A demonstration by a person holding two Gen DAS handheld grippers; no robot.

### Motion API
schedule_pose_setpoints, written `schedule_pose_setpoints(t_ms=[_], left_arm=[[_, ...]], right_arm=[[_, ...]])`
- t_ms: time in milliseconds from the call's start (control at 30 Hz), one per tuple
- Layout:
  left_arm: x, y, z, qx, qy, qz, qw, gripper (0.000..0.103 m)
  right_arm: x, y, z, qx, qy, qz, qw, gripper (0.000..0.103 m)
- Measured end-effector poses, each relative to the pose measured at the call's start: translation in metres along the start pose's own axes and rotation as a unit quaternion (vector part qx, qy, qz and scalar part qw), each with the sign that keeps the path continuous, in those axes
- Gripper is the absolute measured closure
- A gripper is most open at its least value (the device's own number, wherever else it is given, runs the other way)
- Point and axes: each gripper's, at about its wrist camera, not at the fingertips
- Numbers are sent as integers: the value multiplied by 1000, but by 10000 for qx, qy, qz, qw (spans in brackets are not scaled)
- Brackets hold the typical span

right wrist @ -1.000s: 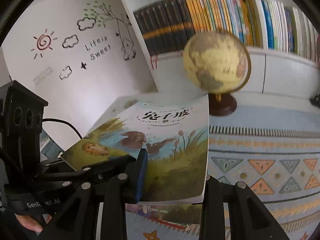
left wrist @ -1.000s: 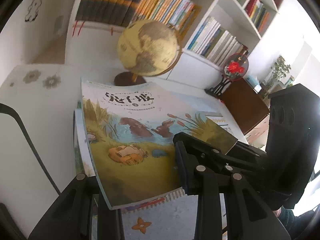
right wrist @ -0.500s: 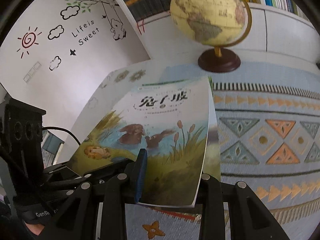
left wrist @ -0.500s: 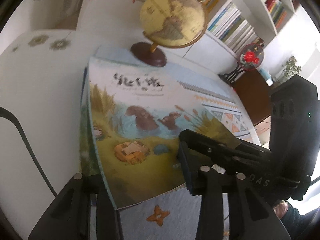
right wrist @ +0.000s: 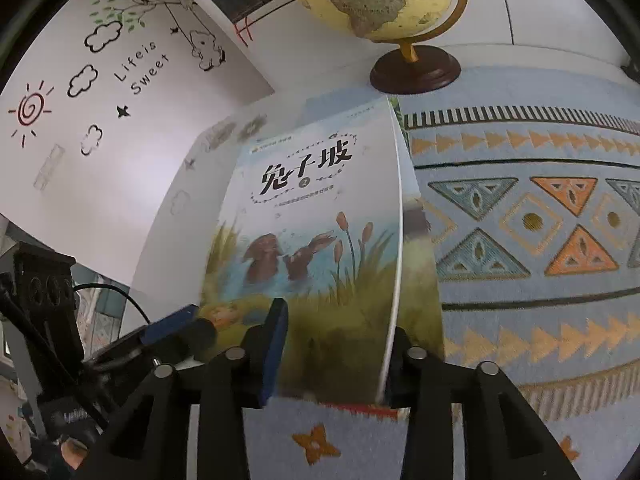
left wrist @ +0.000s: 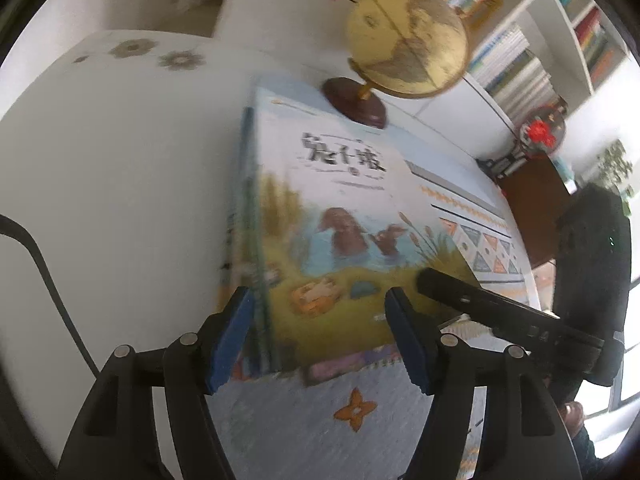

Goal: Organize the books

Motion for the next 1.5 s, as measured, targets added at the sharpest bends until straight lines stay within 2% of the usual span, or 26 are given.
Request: schedule_pose_setpoints(t_ms=[67, 100, 167, 233, 467, 500, 600, 667, 733, 833, 900, 1033, 1133, 1200, 1267, 1500], left_arm=[[-5, -9, 1, 166, 76, -69, 9998, 37], [-7, -14, 0, 292, 164, -97, 9994, 37], [-11, -22, -5, 540, 363, -105, 9978, 35], [-15, -28, -9, 698, 511, -123, 9962, 29], [-26, -42, -41, 878, 807, -346, 9923, 28], [-26, -43, -49, 983, 906, -424, 9901, 28], [-29, -55, -77, 1495, 1329, -767, 9768, 27], [-28, -71, -100, 1846, 1567, -1153, 9634, 21], [-26, -87, -120, 2054, 1659, -1430, 9539, 13], [-19, -108, -143, 2332, 1538, -1490, 9486, 12], [-16, -125, -153, 2676, 1111, -1581, 9440, 12], [-25, -147, -172, 2847, 841, -1740, 9389, 5], [-35, -155, -183, 2961, 824, -1817, 9341, 5], [-42, -161, -187, 2929, 721, -1863, 9351, 5], [-47, -167, -189, 2770, 584, -1880, 9405, 3], [-56, -182, -193, 2733, 374, -2038, 9393, 3]], right_arm=[[-3, -6, -2, -146, -26, 56, 9999, 50], [-5, -10, -3, -235, -23, 79, 9997, 48], [-10, -20, -7, -463, -28, 101, 9989, 47], [-17, -31, -12, -643, 3, 134, 9978, 46], [-34, -62, -19, -942, 141, 175, 9953, 45], [-35, -65, -17, -1006, 74, 154, 9948, 45], [-34, -76, -4, -1265, -219, -2, 9917, 45], [-29, -88, 7, -1400, -456, -205, 9889, 45], [-24, -100, 18, -1421, -660, -364, 9870, 46], [-15, -125, 31, -1263, -641, -388, 9892, 46], [-13, -142, 36, -1312, -521, -485, 9888, 45], [-17, -177, 45, -1578, -606, -895, 9815, 34], [-19, -193, 51, -1733, -808, -1071, 9757, 33], [-20, -202, 55, -1788, -934, -1139, 9728, 33], [-20, -209, 57, -1720, -987, -1212, 9726, 33], [-24, -220, 68, -1626, -1245, -1363, 9693, 33]])
Point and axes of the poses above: each gripper's, at about its wrist camera, not at the fingertips, and y roughly the way its jaws point, z to its left, x to its top, and after that the axes turned 2 degrees about -z, right-handed
